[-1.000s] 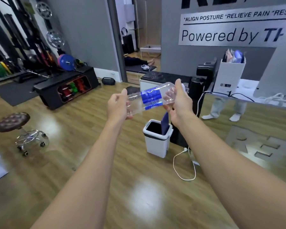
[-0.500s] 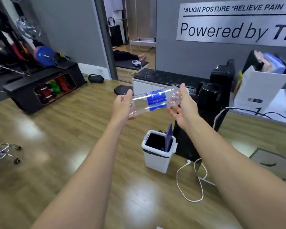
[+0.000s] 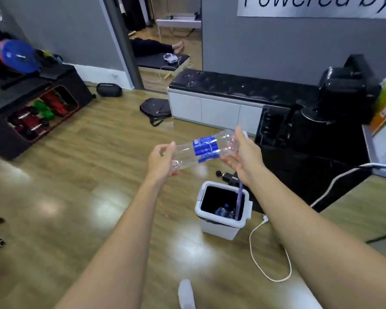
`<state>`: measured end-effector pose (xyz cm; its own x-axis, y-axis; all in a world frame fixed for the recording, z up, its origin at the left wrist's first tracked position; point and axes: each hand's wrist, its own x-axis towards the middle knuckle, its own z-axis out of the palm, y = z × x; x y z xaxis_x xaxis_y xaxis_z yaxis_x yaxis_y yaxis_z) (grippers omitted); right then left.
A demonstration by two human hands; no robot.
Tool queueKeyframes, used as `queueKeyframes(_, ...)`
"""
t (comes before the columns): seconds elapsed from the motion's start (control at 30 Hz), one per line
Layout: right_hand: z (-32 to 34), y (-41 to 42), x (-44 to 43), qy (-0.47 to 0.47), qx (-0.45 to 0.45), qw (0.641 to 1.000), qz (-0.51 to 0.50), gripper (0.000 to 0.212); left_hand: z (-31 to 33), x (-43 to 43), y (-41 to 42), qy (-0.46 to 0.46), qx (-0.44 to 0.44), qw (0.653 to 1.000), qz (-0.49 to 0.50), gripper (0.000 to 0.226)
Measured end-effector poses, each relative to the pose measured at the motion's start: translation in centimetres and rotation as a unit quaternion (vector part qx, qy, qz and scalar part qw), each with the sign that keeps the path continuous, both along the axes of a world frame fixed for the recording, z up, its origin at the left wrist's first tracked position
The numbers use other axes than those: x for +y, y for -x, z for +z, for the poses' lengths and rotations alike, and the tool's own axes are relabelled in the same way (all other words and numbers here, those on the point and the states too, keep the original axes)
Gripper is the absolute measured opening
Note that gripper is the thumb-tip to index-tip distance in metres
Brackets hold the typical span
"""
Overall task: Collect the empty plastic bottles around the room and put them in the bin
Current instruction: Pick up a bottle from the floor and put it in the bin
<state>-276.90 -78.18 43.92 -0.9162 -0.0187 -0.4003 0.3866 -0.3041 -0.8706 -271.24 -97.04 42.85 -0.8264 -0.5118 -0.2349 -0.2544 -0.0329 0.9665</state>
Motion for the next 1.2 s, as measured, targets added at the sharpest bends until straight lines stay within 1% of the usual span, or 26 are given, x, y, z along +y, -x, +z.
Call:
queueKeyframes(0.13, -2.3, 4.3, -1.7, -0.059, -0.004, 0.998, -0.015, 0.041, -3.2, -2.6, 6.5, -0.016, -0.026, 0.999, -0.042, 0.024)
queueKeyframes(0.23, -3.9, 7.2, -2.2, -0.113, -0.003, 0.993, -0.036, 0.04, -5.5, -3.3, 11.2, -0.019, -0.049, 0.996, -0.066, 0.02)
queueKeyframes(0.33, -6.3, 9.5, -2.0, -0.171, 0.001, 0.984, -0.053, 0.037, -8.6, -2.7, 14.9, -0.015, -0.112, 0.989, -0.097, 0.012)
queueKeyframes(0.4, -8.1, 10.8, -1.8, -0.205, 0.001, 0.977, -0.055, 0.035, -11.0, -2.1, 16.7, -0.004, -0.158, 0.979, -0.126, 0.015)
queueKeyframes(0.47, -10.2, 12.2, -1.6, -0.242, 0.004, 0.969, -0.055, 0.034, -13.4, -1.4, 18.1, 0.004, -0.193, 0.968, -0.158, 0.025)
queueKeyframes(0.53, -12.7, 13.5, -1.6, -0.29, 0.005, 0.956, -0.05, 0.028, -15.9, -0.6, 18.9, -0.013, -0.232, 0.955, -0.184, 0.033)
queueKeyframes(0.6, -16.1, 14.4, -1.9, -0.335, 0.0, 0.941, -0.039, 0.022, -18.5, 0.2, 19.4, -0.04, -0.273, 0.936, -0.219, 0.032)
queueKeyframes(0.63, -17.8, 14.7, -2.2, -0.357, -0.002, 0.934, -0.03, 0.025, -19.8, 0.5, 19.6, -0.057, -0.291, 0.926, -0.232, 0.03)
queueKeyframes(0.7, -21.4, 15.4, -2.9, -0.393, -0.01, 0.919, -0.01, 0.037, -22.6, 1.2, 20.5, -0.081, -0.309, 0.912, -0.256, 0.021)
queueKeyframes(0.73, -23.4, 15.6, -3.3, -0.406, -0.023, 0.914, 0.0, 0.038, -24.1, 1.6, 20.8, -0.088, -0.321, 0.905, -0.267, 0.017)
queueKeyframes(0.83, -28.8, 15.9, -4.5, -0.416, -0.056, 0.907, 0.022, 0.018, -29.0, 2.2, 21.8, -0.099, -0.341, 0.89, -0.284, 0.018)
queueKeyframes(0.87, -30.6, 16.0, -4.9, -0.421, -0.068, 0.904, 0.022, 0.015, -30.7, 2.2, 22.2, -0.096, -0.347, 0.887, -0.289, 0.021)
queueKeyframes(0.9, -32.7, 16.0, -5.3, -0.429, -0.083, 0.899, 0.022, 0.015, -32.6, 2.2, 22.7, -0.092, -0.351, 0.883, -0.297, 0.023)
queueKeyframes(0.97, -36.4, 16.1, -5.9, -0.446, -0.119, 0.887, 0.028, 0.027, -35.8, 2.2, 23.3, -0.079, -0.353, 0.876, -0.319, 0.03)
queueKeyframes(1.0, -38.3, 16.1, -6.2, -0.451, -0.138, 0.881, 0.03, 0.03, -37.4, 2.1, 23.5, -0.073, -0.358, 0.87, -0.33, 0.033)
queueKeyframes(1.1, -42.9, 15.8, -7.0, -0.426, -0.186, 0.885, 0.008, 0.029, -41.7, 1.5, 23.6, -0.059, -0.37, 0.852, -0.365, 0.037)
queueKeyframes(1.2, -46.6, 15.5, -7.8, -0.406, -0.239, 0.882, 0.004, 0.033, -45.2, 0.5, 23.3, -0.051, -0.382, 0.836, -0.392, 0.037)
